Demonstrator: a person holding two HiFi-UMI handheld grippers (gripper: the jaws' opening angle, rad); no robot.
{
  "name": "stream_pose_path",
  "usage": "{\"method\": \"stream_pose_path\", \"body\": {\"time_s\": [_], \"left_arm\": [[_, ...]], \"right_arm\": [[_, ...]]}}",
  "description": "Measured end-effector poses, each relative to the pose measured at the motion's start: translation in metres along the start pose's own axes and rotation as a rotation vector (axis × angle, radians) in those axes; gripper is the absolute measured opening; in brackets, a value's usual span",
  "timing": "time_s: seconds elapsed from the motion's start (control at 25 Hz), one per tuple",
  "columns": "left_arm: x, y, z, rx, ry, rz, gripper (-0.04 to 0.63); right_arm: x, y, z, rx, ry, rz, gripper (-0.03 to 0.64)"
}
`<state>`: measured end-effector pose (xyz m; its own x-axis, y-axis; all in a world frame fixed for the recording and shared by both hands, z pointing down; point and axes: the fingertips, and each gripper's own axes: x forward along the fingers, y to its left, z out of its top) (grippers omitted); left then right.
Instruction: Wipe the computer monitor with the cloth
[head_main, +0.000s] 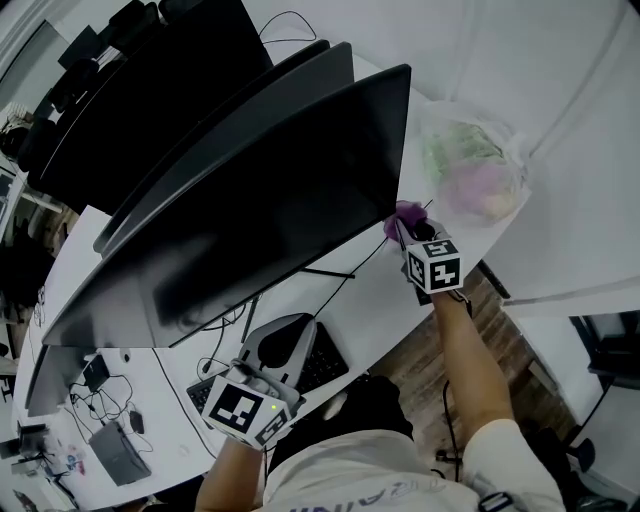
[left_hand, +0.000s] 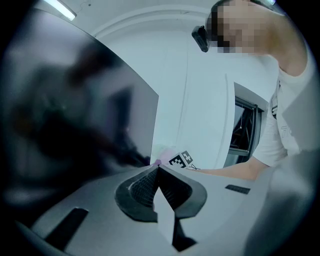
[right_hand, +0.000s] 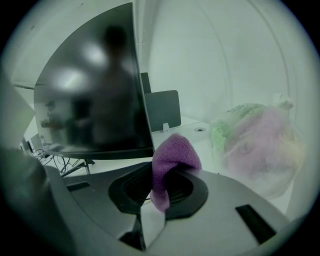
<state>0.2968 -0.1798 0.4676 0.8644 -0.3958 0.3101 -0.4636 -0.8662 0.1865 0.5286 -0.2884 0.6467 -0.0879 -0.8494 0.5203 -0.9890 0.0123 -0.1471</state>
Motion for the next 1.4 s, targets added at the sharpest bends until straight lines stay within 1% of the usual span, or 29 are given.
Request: {"method": "stream_pose_path", "body": {"time_s": [0.12,0.36,0.48,0.68,1.0,1.2,1.4], "left_arm": [[-0.003,0.001,0.001,-0.003,-0.005,0.010,0.005],[-0.015,0.005,0.000,-0.011,-0.012,0.043,0.005],[-0.023,0.009,-0.001,-0.023,-0.017,0.059,0.005],[-0.036,0.014,-0.002,-0.029,-0.024,0.091,0.005],[-0.068,0.028,-0.005,-0.047,-0.046,0.155,0.005],[-0.087,0.032,-0.006,-0.061,-0.065,0.177,0.005],[-0.109,0.038,-0.009,-0.075,-0.079,0.205,0.005]], "right_arm": [[0.003,0.010,-0.003,0.028,0.003,0.029,0.063],[0.010,0.027,-0.012,0.155,-0.013,0.110,0.063],[0.013,0.039,-0.014,0.172,-0.018,0.145,0.063],[0.017,0.059,-0.016,0.178,-0.018,0.183,0.063],[0.017,0.098,-0.023,0.141,-0.002,0.225,0.063],[0.015,0.127,-0.027,0.118,0.014,0.257,0.063],[0.015,0.147,-0.029,0.112,0.028,0.275,0.063]]}}
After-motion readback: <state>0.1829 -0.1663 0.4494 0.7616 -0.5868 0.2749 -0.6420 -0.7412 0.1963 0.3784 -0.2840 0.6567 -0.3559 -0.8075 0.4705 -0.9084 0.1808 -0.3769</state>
